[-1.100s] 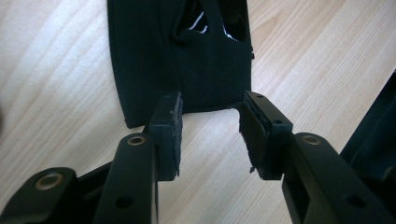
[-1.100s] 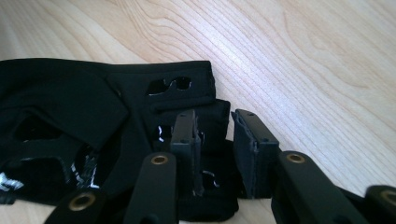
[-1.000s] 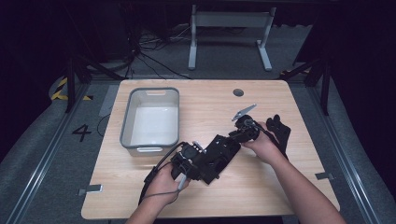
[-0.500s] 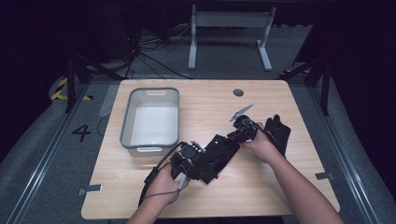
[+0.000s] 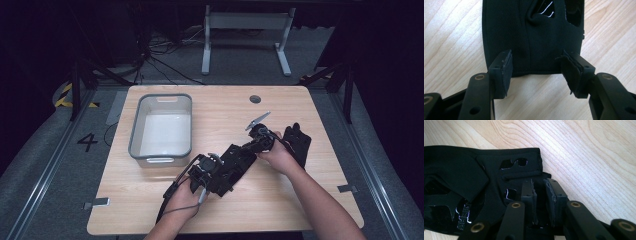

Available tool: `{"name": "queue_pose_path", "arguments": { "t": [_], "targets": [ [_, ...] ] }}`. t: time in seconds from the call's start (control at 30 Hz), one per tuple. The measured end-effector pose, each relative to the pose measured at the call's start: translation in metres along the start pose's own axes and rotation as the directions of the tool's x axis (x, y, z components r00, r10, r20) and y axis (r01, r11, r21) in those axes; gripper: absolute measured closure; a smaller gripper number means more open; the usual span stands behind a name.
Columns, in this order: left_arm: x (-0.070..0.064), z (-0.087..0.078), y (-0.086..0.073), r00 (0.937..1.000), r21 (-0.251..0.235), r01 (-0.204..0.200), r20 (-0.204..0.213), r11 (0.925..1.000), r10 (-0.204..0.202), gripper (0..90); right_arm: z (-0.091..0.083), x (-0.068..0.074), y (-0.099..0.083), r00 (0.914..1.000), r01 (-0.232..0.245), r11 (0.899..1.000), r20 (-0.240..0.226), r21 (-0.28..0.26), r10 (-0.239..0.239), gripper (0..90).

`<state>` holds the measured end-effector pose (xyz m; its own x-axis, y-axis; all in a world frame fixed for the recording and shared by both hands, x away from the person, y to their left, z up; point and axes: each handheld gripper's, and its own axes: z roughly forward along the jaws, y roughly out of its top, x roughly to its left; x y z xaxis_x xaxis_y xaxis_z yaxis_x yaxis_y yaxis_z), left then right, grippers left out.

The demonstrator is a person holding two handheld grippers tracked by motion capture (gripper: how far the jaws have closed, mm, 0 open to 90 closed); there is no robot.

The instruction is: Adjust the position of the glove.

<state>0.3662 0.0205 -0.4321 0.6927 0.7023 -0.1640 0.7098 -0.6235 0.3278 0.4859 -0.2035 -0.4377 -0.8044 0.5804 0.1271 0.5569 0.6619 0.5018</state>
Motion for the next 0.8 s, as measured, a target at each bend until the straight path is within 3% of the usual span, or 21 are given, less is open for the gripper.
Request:
{"name": "queue_pose_path", "arguments": {
  "t": [0.1,0.2,0.23,0.27,0.33,0.37,0.4,0.43,0.47,0.57,0.67,0.8],
  "targets": [
    [-0.001,0.002,0.001,1.0,0.006,-0.001,-0.009,1.0,0.001,43.3,0.0,-0.001,-0.001,1.0,-0.001,1.0,-0.002,-0.003,0.001,77.5],
    [-0.005,0.003,0.001,0.9985,0.01,-0.026,-0.048,0.9996,0.026,44.7,0.0,0.0,-0.001,1.0,-0.006,1.0,-0.001,-0.005,0.006,77.5],
    [-0.009,0.004,0.001,0.9931,0.009,-0.037,-0.111,0.9993,0.038,54.1,0.0,0.0,-0.001,1.0,-0.007,1.0,0.001,-0.005,0.007,77.5],
    [-0.009,0.004,0.001,0.9931,0.009,-0.037,-0.111,0.9993,0.038,59.3,0.0,0.0,-0.001,1.0,-0.006,1.0,0.002,-0.005,0.006,77.5],
    [-0.009,0.004,0.001,0.9903,0.011,-0.036,-0.134,0.9993,0.037,60.7,0.0,0.001,-0.001,1.0,-0.004,1.0,0.004,-0.006,0.004,77.5],
    [-0.01,0.004,0.002,0.9901,0.013,-0.04,-0.135,0.9991,0.041,69.2,0.0,0.001,-0.001,1.0,0.0,1.0,0.009,-0.008,0.0,77.5],
    [-0.009,0.004,0.002,0.9904,0.01,-0.046,-0.13,0.9989,0.047,69.2,0.0,0.001,-0.001,1.0,0.0,1.0,0.009,-0.008,0.0,77.5],
    [-0.008,0.004,0.003,0.9919,0.006,-0.05,-0.116,0.9987,0.05,78.9,0.0,0.002,-0.001,0.9999,0.001,1.0,0.014,-0.009,-0.001,77.6],
    [-0.008,0.004,0.003,0.9919,0.006,-0.05,-0.116,0.9987,0.05,81.8,0.0,0.002,-0.001,0.9999,0.001,1.0,0.016,-0.008,0.0,77.9],
    [-0.008,0.003,0.003,0.9926,0.005,-0.06,-0.105,0.9982,0.06,84.1,-0.001,0.004,-0.001,0.9996,0.006,1.0,0.029,-0.007,-0.006,79.4],
    [-0.006,0.0,0.002,0.9947,0.004,-0.06,-0.083,0.9982,0.06,85.0,-0.006,0.01,0.0,0.9972,0.03,1.0,0.068,-0.002,-0.029,87.8],
    [-0.008,-0.007,0.001,0.994,-0.008,-0.075,-0.081,0.9972,0.074,84.9,-0.013,0.016,-0.001,0.9954,0.048,0.999,0.083,-0.015,-0.046,88.7]
  ]
}}
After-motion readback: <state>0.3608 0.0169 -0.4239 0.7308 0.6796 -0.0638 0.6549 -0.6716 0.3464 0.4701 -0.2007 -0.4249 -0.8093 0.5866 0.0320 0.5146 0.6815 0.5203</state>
